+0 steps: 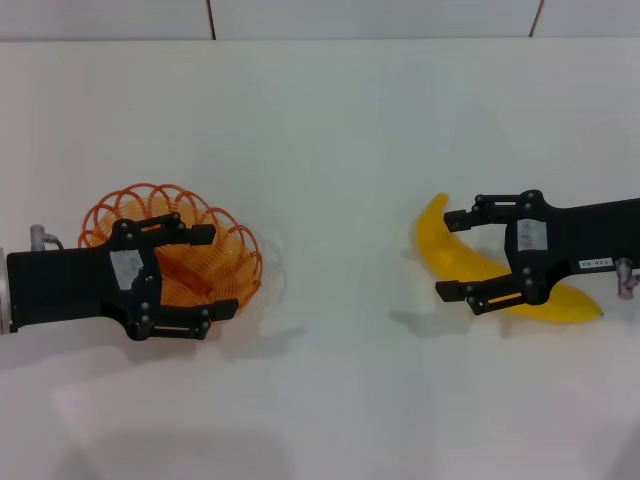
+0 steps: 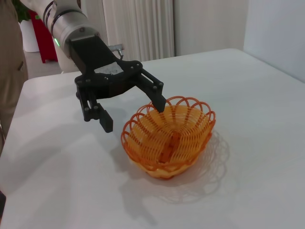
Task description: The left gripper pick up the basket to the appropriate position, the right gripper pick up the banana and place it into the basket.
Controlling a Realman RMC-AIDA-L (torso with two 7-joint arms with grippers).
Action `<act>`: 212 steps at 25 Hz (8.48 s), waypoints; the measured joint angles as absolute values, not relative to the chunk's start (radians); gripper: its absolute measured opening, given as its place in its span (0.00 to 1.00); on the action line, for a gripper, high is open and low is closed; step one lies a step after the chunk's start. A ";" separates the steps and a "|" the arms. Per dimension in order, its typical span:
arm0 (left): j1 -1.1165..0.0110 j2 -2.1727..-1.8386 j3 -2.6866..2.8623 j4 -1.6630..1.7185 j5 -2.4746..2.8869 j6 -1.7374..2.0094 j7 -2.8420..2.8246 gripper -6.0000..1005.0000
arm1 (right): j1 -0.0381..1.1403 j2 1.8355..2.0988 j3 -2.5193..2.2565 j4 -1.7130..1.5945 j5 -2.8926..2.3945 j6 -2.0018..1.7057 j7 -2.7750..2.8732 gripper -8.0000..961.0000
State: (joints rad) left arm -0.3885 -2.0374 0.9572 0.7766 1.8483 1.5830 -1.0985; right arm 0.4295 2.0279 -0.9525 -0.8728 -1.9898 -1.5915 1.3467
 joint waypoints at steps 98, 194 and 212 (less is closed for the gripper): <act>-0.634 -2.033 0.820 0.809 2.462 1.208 -1.925 0.88 | 0.449 2.029 -0.962 -0.863 -1.993 -1.594 1.364 0.93; -0.648 -2.035 0.821 0.850 2.463 1.221 -1.928 1.00 | 0.452 2.029 -0.953 -0.845 -1.986 -1.584 1.363 0.93; -0.649 -2.036 0.821 0.850 2.459 1.221 -1.924 1.00 | 0.452 2.029 -0.953 -0.837 -1.985 -1.585 1.359 0.93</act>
State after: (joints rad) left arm -0.6492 -2.0356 0.8207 0.8498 2.4591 1.2210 -1.9237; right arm 0.4521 2.0295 -0.9525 -0.8369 -1.9849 -1.5845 1.3592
